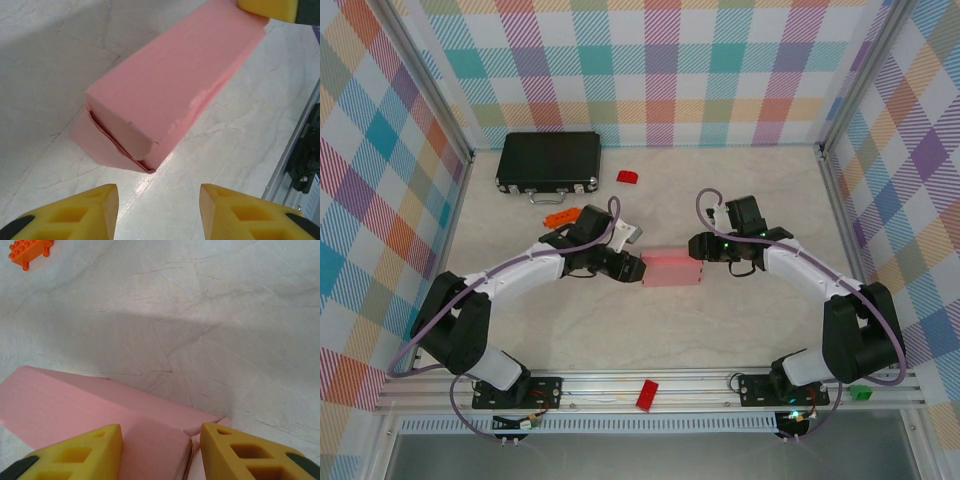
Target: Fold the paper box
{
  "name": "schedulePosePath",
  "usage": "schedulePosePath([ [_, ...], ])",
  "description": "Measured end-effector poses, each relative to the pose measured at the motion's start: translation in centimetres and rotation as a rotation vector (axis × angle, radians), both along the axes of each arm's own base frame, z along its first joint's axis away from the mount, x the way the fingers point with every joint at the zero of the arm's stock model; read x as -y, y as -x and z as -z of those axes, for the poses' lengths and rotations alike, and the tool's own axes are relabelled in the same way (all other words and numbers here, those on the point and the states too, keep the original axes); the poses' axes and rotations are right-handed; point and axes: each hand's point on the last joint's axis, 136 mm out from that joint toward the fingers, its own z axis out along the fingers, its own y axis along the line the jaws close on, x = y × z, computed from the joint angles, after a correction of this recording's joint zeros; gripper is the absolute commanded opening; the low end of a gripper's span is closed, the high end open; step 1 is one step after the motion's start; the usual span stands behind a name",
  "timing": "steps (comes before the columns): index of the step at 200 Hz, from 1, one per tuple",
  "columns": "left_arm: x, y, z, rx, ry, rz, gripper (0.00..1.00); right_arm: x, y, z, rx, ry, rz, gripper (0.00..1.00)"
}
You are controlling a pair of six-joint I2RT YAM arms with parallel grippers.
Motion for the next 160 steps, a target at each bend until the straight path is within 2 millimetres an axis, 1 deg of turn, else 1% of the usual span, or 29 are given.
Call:
schedulePosePath([
  [17, 0.0, 0.2, -0.4, 0.008, 0.013, 0.001, 0.56, 0.0, 0.0, 0.0, 0.0, 0.0, 0.001, 0.45],
  [34, 0.0, 0.1, -0.9, 0.031, 0.032, -0.005, 0.6, 0.0, 0.0, 0.0, 0.0, 0.0, 0.001, 0.45],
  [42, 0.1, -0.2, -1.3, 0.046, 0.043, -0.015, 0.65, 0.0, 0.0, 0.0, 0.0, 0.0, 0.001, 0.45],
  [69, -0.1, -1.5, -2.8, 0.105, 0.076, -0.093, 0.72, 0.0, 0.0, 0.0, 0.005, -0.002, 0.001, 0.45],
  [86, -0.2, -2.6, -3.4, 0.126, 0.09, -0.159, 0.72, 0.0, 0.0, 0.0, 0.006, -0.003, 0.001, 0.45],
  [100, -0.3, -3.3, -3.4, 0.123, 0.092, -0.204, 0.71, 0.0, 0.0, 0.0, 0.006, -0.003, 0.001, 0.45],
  [121, -0.1, -3.9, -2.0, 0.078, 0.077, -0.241, 0.68, 0.0, 0.0, 0.0, 0.006, -0.003, 0.001, 0.45],
  [143, 0.3, -4.1, 0.0, 0.013, 0.055, -0.246, 0.6, 0.0, 0.0, 0.1, 0.007, 0.0, 0.002, 0.45],
  [160, 0.7, -3.9, 0.3, -0.012, 0.06, -0.232, 0.56, 0.1, 0.2, 0.3, 0.002, 0.003, 0.001, 0.46],
])
